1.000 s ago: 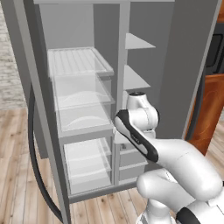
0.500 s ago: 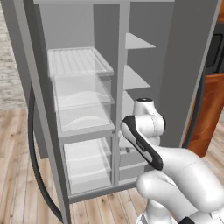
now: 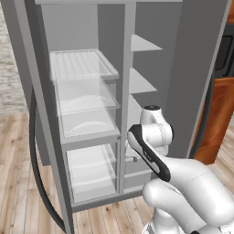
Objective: Place one of the steaks on the plate and the other in the bowl. Then place the bowl in the fridge.
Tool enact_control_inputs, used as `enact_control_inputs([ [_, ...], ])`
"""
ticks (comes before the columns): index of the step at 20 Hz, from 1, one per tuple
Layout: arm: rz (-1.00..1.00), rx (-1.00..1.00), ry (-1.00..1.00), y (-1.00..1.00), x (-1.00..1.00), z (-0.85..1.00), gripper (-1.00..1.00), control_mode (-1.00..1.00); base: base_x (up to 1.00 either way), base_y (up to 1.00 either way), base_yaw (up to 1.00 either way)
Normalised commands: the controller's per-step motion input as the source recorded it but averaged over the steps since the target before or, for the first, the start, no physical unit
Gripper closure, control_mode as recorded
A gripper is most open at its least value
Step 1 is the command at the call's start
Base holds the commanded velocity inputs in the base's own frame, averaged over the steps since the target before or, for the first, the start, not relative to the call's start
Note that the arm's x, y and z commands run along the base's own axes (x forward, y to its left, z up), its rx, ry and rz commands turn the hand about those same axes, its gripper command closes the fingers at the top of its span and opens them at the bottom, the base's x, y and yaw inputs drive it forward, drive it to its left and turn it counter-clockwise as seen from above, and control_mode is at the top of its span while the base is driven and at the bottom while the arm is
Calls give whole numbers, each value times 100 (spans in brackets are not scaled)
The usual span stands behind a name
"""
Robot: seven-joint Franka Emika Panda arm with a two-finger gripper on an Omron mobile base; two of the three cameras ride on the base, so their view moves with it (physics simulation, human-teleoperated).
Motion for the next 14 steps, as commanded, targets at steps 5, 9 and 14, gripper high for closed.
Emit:
enact_control_inputs([
  [5, 0, 0, 0, 0, 0, 0, -100, 100, -29, 16, 10],
  [9, 0, 0, 0, 0, 0, 0, -100, 100, -49, 2, 23],
  [14, 0, 0, 0, 0, 0, 0, -100, 100, -5, -15, 76],
])
